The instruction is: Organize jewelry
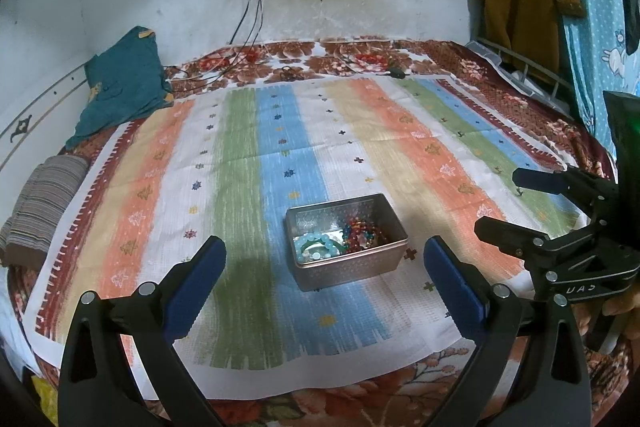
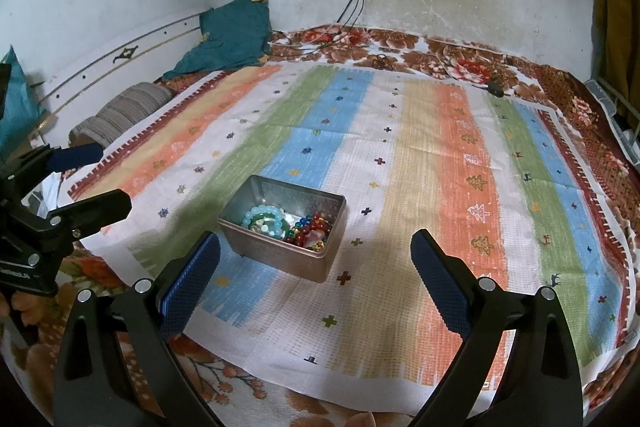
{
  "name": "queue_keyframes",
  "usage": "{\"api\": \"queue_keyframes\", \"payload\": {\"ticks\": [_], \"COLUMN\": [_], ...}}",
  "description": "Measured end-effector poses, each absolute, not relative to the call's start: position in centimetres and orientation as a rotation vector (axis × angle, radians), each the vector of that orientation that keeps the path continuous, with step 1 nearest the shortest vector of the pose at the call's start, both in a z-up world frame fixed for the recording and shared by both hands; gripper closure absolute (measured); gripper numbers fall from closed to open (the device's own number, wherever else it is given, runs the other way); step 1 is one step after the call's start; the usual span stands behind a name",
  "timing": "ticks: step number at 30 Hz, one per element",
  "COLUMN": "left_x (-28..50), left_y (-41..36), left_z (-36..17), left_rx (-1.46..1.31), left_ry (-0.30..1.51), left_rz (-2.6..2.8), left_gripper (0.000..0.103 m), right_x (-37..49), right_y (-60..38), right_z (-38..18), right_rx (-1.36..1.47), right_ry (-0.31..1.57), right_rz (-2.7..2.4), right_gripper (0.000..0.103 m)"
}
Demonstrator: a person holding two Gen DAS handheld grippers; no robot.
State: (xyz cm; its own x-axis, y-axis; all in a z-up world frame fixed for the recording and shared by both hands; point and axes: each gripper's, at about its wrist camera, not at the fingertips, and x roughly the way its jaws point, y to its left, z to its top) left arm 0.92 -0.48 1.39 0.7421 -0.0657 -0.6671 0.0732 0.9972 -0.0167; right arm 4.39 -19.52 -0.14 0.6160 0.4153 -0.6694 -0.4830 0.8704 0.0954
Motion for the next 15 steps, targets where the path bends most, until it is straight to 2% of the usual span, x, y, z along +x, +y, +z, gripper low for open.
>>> {"api": "queue_keyframes", "payload": {"ticks": [15], "left_x": [1.3], "left_y": [-0.45], "left_z": [1.67], "left_rx": [0.013], "left_ry": [0.728], "left_rz": [-0.075], "left_gripper": [0.006], "right_x": [4.3], "right_y": [-20.37], "right_z": [-0.19], "right_rx": [-0.089], "right_ry": [0.743], "right_rz": [0.513], "right_gripper": [0.006]}}
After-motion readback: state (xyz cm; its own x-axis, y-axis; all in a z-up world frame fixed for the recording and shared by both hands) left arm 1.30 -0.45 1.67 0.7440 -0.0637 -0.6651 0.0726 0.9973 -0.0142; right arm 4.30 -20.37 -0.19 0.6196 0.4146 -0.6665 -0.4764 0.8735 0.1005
